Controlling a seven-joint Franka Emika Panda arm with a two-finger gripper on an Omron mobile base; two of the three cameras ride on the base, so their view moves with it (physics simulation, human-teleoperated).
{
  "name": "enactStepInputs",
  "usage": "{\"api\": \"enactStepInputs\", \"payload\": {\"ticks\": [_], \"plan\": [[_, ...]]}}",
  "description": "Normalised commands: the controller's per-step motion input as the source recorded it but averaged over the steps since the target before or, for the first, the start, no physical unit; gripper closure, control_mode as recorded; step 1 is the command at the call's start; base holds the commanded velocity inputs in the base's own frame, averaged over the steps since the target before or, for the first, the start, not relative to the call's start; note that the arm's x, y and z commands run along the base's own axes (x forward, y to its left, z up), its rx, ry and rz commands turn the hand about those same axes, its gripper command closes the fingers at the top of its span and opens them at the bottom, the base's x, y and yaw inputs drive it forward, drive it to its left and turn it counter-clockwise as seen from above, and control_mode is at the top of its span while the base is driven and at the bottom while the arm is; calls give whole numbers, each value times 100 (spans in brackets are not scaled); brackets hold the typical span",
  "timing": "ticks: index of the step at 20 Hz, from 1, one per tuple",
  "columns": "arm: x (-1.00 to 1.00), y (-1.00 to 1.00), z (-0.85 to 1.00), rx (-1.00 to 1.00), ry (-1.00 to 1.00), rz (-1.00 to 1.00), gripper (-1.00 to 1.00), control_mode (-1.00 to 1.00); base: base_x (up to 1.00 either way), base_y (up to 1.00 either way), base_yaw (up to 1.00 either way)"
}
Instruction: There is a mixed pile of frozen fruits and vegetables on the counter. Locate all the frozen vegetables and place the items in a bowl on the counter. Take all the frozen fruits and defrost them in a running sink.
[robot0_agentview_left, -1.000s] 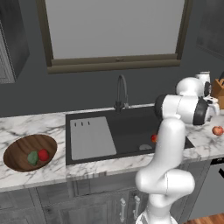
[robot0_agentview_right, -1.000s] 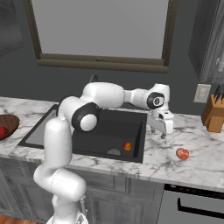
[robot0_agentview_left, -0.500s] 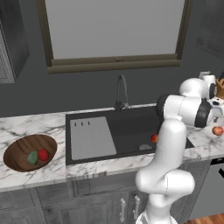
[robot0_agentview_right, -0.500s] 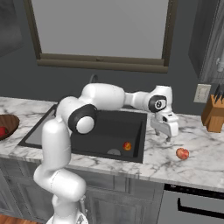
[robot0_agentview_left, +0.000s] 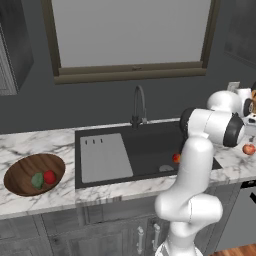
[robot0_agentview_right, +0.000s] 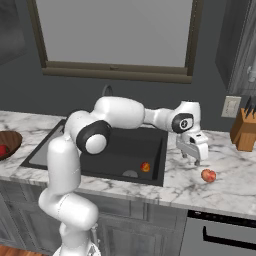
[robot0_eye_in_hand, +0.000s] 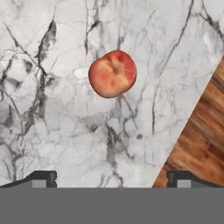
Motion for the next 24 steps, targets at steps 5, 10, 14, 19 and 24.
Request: {"api": "enactStepInputs", "payload": {"ticks": [5,10,14,19,24], "plan": [[9,-21,-6,0,-2,0,-100,-100,0,0,0],[21,-21,-11,0,0,2,-100,-100,0,0,0],[9,-16,-21,-2,0,4,-100,-100,0,0,0],[9,-28,-20,-1,-1,4,-100,-100,0,0,0],[9,-27,-16,-1,0,3,-100,-100,0,0,0]]}}
